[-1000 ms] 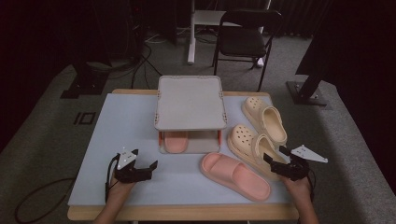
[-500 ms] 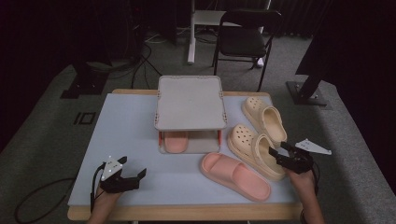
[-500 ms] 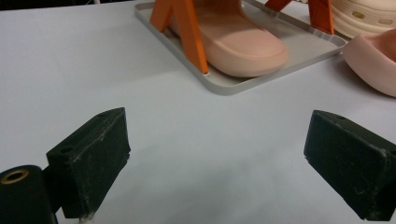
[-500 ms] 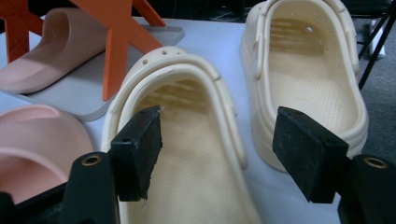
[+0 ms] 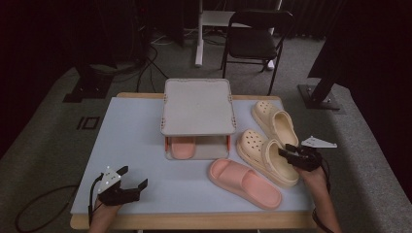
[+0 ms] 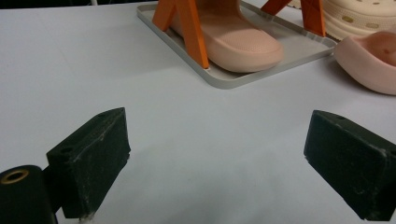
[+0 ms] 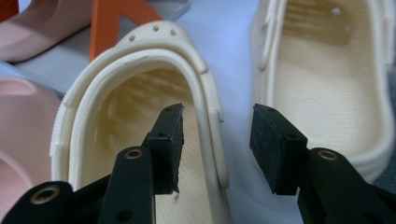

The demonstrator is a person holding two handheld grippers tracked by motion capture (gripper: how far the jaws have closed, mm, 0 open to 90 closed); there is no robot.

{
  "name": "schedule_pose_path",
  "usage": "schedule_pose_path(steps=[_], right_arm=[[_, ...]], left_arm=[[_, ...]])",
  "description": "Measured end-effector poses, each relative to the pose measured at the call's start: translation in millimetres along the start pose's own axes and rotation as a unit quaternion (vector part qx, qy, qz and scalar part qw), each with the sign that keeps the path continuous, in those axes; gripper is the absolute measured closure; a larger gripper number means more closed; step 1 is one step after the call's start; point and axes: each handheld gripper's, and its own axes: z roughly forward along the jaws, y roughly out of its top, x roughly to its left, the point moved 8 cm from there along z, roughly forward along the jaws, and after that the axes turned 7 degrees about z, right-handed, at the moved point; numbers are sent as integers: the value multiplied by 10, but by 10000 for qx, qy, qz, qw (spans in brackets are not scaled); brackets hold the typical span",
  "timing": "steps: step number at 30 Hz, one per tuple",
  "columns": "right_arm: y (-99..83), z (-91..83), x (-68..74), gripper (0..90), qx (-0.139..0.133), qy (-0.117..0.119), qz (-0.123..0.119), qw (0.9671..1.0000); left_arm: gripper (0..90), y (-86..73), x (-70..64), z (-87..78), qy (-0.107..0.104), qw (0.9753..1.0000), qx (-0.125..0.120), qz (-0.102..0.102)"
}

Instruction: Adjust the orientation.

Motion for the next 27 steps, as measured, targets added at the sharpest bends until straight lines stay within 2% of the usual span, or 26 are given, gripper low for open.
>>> schedule_pose_path(steps=[9, 12, 16, 18, 19, 24, 27], right_arm=[[17, 138, 43, 624, 199, 210, -84, 9995], [-3, 170, 49, 670, 376, 244, -126, 9989], [-19, 190, 40, 685, 473, 220, -134, 9985], [-40, 212, 17, 758, 555, 76, -141, 9983], [-47, 220, 0, 763, 584, 21, -103, 9982], [-26, 206, -1, 778, 576, 111, 93, 9982], [11, 198, 4, 779, 425, 157, 267, 9986]], left_arm=[[68, -16, -7, 7, -27, 10000, 16, 14], [68, -25, -15, 20, -54, 10000, 35, 19], [68, -35, -33, 40, -104, 9999, 73, 39], [68, -40, -44, 52, -124, 9999, 87, 56], [68, -43, -45, 57, -127, 9999, 93, 52], [68, -57, -38, 66, -131, 9999, 113, -7], [68, -48, -28, 57, -123, 9999, 78, -30]])
